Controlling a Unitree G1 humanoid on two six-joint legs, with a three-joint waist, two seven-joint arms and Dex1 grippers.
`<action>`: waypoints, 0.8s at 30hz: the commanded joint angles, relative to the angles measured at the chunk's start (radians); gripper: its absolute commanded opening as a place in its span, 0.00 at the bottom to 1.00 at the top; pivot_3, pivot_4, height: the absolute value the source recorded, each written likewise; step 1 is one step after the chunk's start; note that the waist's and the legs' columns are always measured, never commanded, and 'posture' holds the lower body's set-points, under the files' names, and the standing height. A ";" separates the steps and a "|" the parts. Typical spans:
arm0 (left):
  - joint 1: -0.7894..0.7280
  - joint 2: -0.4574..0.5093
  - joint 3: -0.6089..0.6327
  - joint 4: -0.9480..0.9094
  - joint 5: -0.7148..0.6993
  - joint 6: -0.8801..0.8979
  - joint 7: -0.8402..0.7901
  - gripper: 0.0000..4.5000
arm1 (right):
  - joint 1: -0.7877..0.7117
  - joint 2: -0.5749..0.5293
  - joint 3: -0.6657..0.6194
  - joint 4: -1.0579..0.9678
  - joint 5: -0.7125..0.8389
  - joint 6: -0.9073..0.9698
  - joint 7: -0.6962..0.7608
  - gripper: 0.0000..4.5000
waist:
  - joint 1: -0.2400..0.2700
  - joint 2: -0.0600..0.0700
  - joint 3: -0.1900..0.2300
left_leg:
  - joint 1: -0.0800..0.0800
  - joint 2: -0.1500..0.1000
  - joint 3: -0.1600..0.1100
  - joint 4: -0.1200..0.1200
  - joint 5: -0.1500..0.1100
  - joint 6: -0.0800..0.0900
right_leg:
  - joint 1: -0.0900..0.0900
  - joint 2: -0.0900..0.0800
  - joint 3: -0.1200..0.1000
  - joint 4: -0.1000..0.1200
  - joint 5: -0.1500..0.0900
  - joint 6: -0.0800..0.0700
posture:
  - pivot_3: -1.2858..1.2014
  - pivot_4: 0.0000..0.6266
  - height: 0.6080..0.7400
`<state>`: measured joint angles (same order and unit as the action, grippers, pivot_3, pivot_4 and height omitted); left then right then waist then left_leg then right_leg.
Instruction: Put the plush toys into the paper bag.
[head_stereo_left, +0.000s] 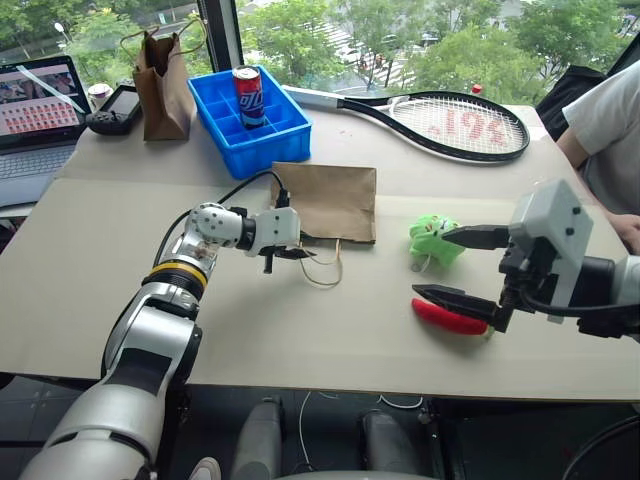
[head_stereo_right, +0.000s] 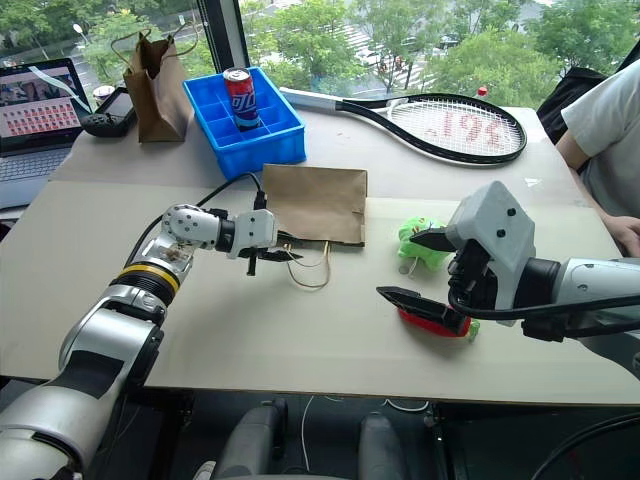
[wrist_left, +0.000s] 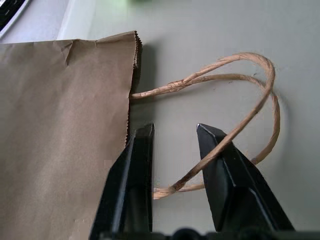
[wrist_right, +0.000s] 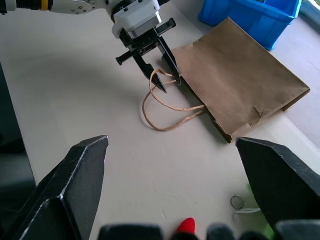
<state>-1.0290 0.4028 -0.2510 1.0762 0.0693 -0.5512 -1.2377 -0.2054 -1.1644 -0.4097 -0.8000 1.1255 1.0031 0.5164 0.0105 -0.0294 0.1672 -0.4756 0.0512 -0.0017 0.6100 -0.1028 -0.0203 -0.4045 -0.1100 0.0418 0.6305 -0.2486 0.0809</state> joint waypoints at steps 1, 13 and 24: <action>-0.041 -0.003 0.087 -0.059 -0.121 0.157 -0.106 0.01 | 0.037 0.015 -0.048 -0.027 0.046 0.008 -0.030 1.00 | 0.000 0.000 0.000 | 0.000 0.000 0.000 0.000 0.000 0.000 | 0.000 0.000 0.000 0.000 0.000 0.000 | 0.52 0.24 0.93; 0.080 0.073 0.121 -0.754 -0.390 1.066 -0.196 0.00 | 0.171 0.218 0.145 -0.031 -0.045 -0.034 -0.207 0.54 | -0.015 0.000 0.000 | 0.002 0.000 -0.003 0.002 0.001 0.001 | 0.002 0.001 0.000 0.004 0.000 0.001 | 0.52 0.24 0.93; 0.097 0.048 0.136 -0.937 -0.492 1.279 -0.066 0.00 | -0.082 0.528 0.505 0.169 -0.376 -0.097 -0.323 0.02 | -0.025 0.000 0.000 | 0.004 0.000 -0.004 0.004 0.002 0.003 | 0.000 0.002 0.001 0.011 -0.001 0.000 | 0.52 0.24 0.93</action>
<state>-0.9235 0.4447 -0.1313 0.1867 -0.3954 0.7126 -1.3171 -0.2490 -0.6639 0.0564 -0.6672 0.8228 0.9549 0.1942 -0.0143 -0.0293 0.1673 -0.4720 0.0512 -0.0057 0.6143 -0.1010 -0.0177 -0.4040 -0.1078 0.0424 0.6416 -0.2496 0.0806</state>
